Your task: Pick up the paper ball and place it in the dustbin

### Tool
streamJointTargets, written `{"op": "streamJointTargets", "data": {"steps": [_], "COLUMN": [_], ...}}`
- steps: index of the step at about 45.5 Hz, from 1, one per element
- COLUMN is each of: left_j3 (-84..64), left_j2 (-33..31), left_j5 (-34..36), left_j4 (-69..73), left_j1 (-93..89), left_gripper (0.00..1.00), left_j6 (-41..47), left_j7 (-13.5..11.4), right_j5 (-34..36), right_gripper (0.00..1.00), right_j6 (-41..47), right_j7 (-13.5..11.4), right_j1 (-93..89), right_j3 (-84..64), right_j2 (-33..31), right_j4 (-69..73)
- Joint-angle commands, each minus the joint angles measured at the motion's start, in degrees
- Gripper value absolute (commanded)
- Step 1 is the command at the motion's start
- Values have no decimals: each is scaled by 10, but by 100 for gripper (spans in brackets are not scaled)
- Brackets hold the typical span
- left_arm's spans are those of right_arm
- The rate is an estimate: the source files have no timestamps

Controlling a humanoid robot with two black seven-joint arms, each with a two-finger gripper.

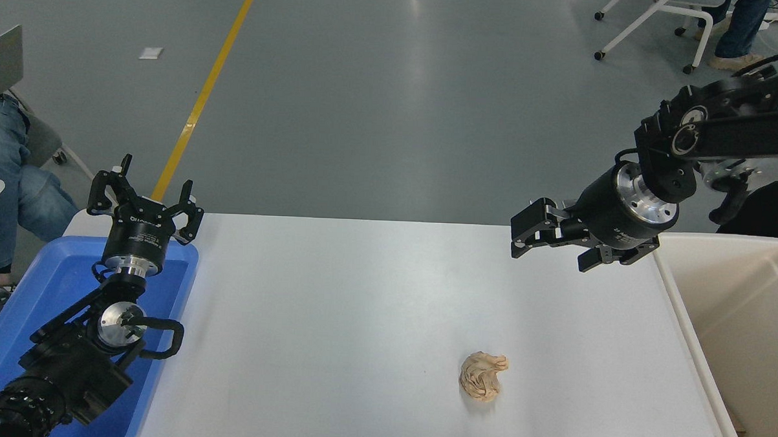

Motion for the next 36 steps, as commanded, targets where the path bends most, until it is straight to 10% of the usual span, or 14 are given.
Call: {"op": "streamJointTargets", "data": {"steps": [1,36], "left_j3": [0,0], "left_j2": [-1,0], "left_j5": [0,0], "left_j4": [1,0], "left_j1": [0,0], "left_gripper": [99,99], "left_j6": [0,0], "left_j7": [0,0], "right_j5": [1,10], "right_gripper": [100,100], "right_j6": [0,3], "right_j7": [0,1], "right_j1": [1,-33], "right_j3": [2,57], "right_j2": [18,137], "right_j4": [-2,-46]}}
